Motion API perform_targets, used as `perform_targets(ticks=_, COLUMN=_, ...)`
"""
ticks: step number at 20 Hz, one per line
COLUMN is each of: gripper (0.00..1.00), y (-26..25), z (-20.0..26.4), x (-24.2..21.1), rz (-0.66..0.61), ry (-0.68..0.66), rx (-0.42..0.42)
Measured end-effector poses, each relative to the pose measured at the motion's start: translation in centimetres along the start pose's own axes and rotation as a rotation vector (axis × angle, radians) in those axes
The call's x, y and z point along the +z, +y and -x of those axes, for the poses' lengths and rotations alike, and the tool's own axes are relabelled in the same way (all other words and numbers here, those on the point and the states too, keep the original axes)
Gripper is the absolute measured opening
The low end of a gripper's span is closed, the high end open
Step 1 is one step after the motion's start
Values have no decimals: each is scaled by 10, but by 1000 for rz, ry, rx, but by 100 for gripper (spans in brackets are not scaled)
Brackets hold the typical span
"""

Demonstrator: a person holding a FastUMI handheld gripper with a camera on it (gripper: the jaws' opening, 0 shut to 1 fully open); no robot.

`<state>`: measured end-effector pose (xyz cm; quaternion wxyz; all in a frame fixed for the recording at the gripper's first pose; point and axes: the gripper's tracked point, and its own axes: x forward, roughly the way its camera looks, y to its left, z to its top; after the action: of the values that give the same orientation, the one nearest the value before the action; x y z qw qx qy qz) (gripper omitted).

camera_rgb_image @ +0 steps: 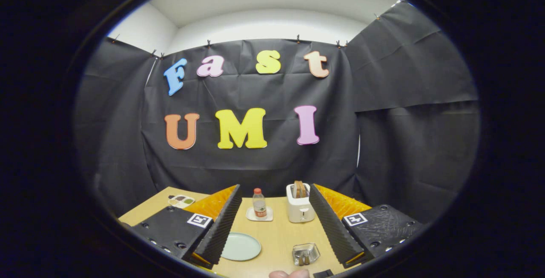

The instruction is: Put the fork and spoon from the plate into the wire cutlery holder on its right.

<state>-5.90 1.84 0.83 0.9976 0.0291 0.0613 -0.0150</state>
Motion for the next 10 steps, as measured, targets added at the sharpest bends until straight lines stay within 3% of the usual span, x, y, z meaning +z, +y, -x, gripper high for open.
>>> perform_targets(ticks=10, gripper=96, y=3, z=-9, x=3, rz=11, ry=-18, rx=11)
